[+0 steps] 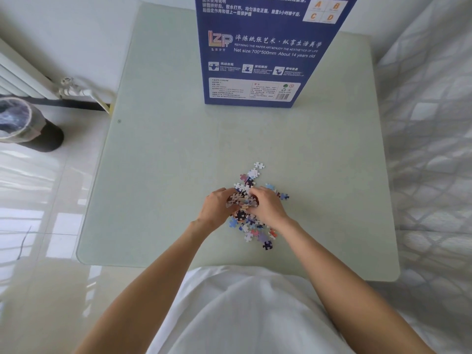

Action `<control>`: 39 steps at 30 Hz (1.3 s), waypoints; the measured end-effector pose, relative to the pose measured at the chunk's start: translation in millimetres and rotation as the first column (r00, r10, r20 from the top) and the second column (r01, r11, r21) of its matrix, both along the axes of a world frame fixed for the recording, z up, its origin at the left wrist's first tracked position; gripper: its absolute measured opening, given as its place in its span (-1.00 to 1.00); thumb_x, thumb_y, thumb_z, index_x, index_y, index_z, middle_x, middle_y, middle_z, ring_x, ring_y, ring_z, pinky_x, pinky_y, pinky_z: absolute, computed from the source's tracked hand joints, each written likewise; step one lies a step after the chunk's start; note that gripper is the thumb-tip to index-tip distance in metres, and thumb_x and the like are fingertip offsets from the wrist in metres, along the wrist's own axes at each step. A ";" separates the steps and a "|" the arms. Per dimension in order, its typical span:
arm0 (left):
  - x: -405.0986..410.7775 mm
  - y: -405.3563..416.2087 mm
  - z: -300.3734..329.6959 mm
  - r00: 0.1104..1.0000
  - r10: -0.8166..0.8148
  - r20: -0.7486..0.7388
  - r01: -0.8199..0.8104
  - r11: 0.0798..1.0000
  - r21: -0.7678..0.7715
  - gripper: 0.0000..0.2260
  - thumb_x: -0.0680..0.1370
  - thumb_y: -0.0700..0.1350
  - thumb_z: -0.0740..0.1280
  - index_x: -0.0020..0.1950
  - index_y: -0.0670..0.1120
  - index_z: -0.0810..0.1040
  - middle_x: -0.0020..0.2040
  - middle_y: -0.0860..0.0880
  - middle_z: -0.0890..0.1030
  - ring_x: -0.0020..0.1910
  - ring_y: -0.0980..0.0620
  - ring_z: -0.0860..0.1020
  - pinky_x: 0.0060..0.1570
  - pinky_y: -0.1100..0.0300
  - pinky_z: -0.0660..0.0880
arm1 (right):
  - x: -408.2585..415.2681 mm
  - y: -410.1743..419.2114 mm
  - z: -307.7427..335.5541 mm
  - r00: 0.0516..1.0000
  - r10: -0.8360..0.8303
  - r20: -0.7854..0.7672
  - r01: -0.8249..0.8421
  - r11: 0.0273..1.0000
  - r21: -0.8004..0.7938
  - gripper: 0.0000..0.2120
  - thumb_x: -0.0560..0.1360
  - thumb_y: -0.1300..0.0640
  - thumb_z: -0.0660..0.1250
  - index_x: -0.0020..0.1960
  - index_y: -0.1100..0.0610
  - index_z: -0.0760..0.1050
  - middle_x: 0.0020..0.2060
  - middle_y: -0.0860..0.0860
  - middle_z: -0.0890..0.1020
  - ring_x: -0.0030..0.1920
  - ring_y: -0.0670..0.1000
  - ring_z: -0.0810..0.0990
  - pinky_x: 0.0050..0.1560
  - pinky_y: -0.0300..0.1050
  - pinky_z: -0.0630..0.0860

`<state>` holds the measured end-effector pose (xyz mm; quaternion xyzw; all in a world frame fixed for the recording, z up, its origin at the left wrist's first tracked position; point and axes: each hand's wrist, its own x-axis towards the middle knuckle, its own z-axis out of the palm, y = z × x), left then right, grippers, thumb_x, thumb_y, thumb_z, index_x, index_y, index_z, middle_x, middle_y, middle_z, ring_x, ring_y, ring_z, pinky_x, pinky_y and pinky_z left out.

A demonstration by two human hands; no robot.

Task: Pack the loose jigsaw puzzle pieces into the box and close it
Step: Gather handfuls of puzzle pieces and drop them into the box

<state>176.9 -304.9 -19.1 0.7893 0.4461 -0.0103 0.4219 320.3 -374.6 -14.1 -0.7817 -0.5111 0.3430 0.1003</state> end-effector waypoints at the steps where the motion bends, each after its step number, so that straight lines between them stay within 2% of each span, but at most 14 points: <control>1: 0.3 0.2 0.4 1.000 -0.001 -0.002 0.001 1.000 0.002 -0.73 0.48 -0.11 0.40 0.16 -0.11 0.54 -0.04 -0.12 0.59 -0.07 -0.11 0.54 -0.12 0.17 0.36 | -0.5 0.4 0.4 1.000 0.004 0.009 -0.004 1.000 0.004 -0.75 0.38 0.14 0.47 -0.01 0.16 0.47 -0.12 -0.01 0.51 -0.10 -0.03 0.39 -0.17 -0.18 0.24; 6: -2.3 4.5 2.2 1.000 0.005 0.003 -0.005 1.000 0.009 -0.77 0.48 -0.07 0.40 0.10 -0.10 0.57 -0.10 -0.09 0.59 -0.14 -0.10 0.54 -0.19 0.18 0.35 | 5.0 -1.1 2.7 1.000 -0.003 0.004 0.003 1.000 0.020 -0.79 0.40 0.13 0.45 -0.08 0.15 0.44 -0.13 0.02 0.52 -0.15 -0.01 0.43 -0.25 -0.17 0.29; 8: -5.1 8.2 2.1 1.000 0.016 -0.014 -0.016 1.000 0.008 -0.78 0.48 -0.08 0.40 0.09 -0.11 0.57 -0.10 -0.10 0.59 -0.14 -0.12 0.54 -0.21 0.19 0.33 | 9.0 -2.3 3.1 0.999 -0.040 -0.029 0.040 0.999 0.019 -0.76 0.40 0.14 0.45 -0.08 0.22 0.44 -0.17 0.09 0.55 -0.17 0.08 0.48 -0.19 -0.12 0.38; 11: -8.5 13.2 1.7 0.999 0.035 -0.040 -0.036 0.999 -0.006 -0.78 0.48 -0.08 0.41 0.08 -0.13 0.56 -0.08 -0.10 0.60 -0.12 -0.12 0.54 -0.17 0.16 0.39 | 12.3 -4.4 4.1 0.991 -0.116 -0.068 0.118 0.993 0.029 -0.70 0.41 0.14 0.45 0.04 0.27 0.49 -0.19 0.15 0.60 -0.34 0.07 0.49 -0.18 -0.08 0.43; 14: -9.4 15.8 2.3 0.997 0.055 -0.057 -0.057 0.998 -0.028 -0.83 0.49 -0.10 0.40 0.02 -0.13 0.57 -0.12 -0.10 0.62 -0.15 -0.12 0.54 -0.20 0.17 0.38 | 13.5 -6.6 4.2 0.986 -0.141 -0.094 0.145 0.988 0.044 -0.64 0.43 0.14 0.43 0.18 0.24 0.49 -0.22 0.11 0.63 -0.51 -0.07 0.36 -0.31 -0.26 0.38; 16: -8.6 17.1 4.8 0.996 0.065 -0.066 -0.067 0.997 -0.028 -0.87 0.50 -0.11 0.39 -0.02 -0.14 0.56 -0.19 -0.10 0.62 -0.21 -0.12 0.52 -0.26 0.20 0.33 | 15.7 -7.4 7.3 0.984 -0.146 -0.098 0.151 0.987 0.049 -0.61 0.45 0.14 0.42 0.23 0.21 0.48 -0.15 0.13 0.65 -0.41 0.02 0.52 -0.26 -0.22 0.41; 18: -8.2 18.0 7.4 0.996 0.066 -0.062 -0.067 0.998 -0.012 -0.87 0.50 -0.12 0.38 -0.01 -0.14 0.58 -0.21 -0.09 0.63 -0.25 -0.08 0.51 -0.27 0.23 0.32 | 18.9 -8.7 10.2 0.985 -0.142 -0.099 0.148 0.987 0.056 -0.61 0.45 0.13 0.41 0.24 0.21 0.48 -0.04 0.18 0.65 -0.13 0.16 0.62 -0.04 -0.09 0.50; 19: -8.7 18.3 9.1 0.996 0.066 -0.058 -0.066 0.998 -0.001 -0.86 0.50 -0.12 0.38 0.01 -0.14 0.58 -0.20 -0.09 0.64 -0.26 -0.05 0.51 -0.25 0.25 0.33 | 20.3 -9.4 11.8 0.987 -0.128 -0.098 0.135 0.989 0.060 -0.61 0.46 0.15 0.40 0.24 0.22 0.48 0.00 0.18 0.64 -0.07 0.18 0.62 0.04 -0.06 0.50; 23: -11.5 20.7 15.2 0.996 0.079 -0.038 -0.078 0.997 0.013 -0.84 0.50 -0.10 0.39 0.05 -0.11 0.61 -0.14 -0.07 0.67 -0.23 0.00 0.56 -0.22 0.28 0.37 | 24.2 -12.3 16.3 0.998 -0.053 -0.028 0.054 0.997 0.054 -0.64 0.48 0.17 0.37 0.25 0.21 0.48 0.00 0.17 0.65 -0.04 0.13 0.62 0.14 -0.06 0.48; 28: -17.6 23.7 25.3 0.995 0.097 0.008 -0.097 0.994 0.053 -0.84 0.49 -0.09 0.41 0.02 -0.11 0.63 -0.18 -0.08 0.67 -0.19 -0.09 0.59 -0.21 0.18 0.45 | 26.1 -12.9 22.6 0.997 -0.051 0.057 0.046 0.995 0.084 -0.68 0.48 0.06 0.37 0.20 0.15 0.53 -0.02 0.08 0.67 -0.05 0.07 0.64 0.01 -0.11 0.51; 32: -15.0 31.0 45.0 0.991 0.087 0.097 -0.095 0.992 0.081 -0.86 0.47 -0.04 0.42 -0.08 -0.10 0.63 -0.29 -0.05 0.64 -0.24 -0.09 0.59 -0.24 0.12 0.45 | 34.0 -7.2 41.9 0.992 -0.116 -0.043 0.121 0.983 0.136 -0.70 0.44 0.05 0.42 0.12 0.14 0.57 0.00 0.04 0.67 -0.06 0.01 0.65 0.05 -0.04 0.56; 34: -9.4 38.8 61.0 0.986 0.072 0.150 -0.090 0.989 0.115 -0.86 0.46 -0.02 0.42 -0.05 -0.06 0.65 -0.28 0.00 0.67 -0.24 0.01 0.61 -0.21 0.15 0.49 | 41.1 0.9 60.7 0.989 -0.127 -0.083 0.139 0.977 0.163 -0.71 0.42 0.06 0.44 0.09 0.16 0.58 -0.04 0.02 0.67 -0.14 -0.05 0.64 0.02 -0.11 0.56; 37: 6.9 65.3 112.9 0.963 0.029 0.267 -0.089 0.972 0.217 -0.83 0.46 0.00 0.42 0.01 -0.01 0.66 -0.22 0.08 0.69 -0.24 0.15 0.62 -0.19 0.24 0.51 | 61.8 24.9 117.6 0.974 -0.103 -0.200 0.155 0.950 0.270 -0.80 0.40 0.11 0.46 -0.04 0.18 0.58 -0.19 -0.03 0.65 -0.25 -0.07 0.63 -0.20 -0.14 0.58; 39: 14.8 84.7 139.5 0.946 -0.018 0.323 -0.079 0.955 0.286 -0.85 0.46 -0.01 0.43 -0.04 -0.03 0.68 -0.26 0.07 0.68 -0.29 0.15 0.62 -0.22 0.28 0.51 | 72.3 41.3 153.7 0.954 -0.066 -0.291 0.170 0.921 0.349 -0.85 0.39 0.16 0.47 -0.07 0.11 0.57 -0.20 0.00 0.66 -0.28 -0.03 0.64 -0.35 -0.16 0.55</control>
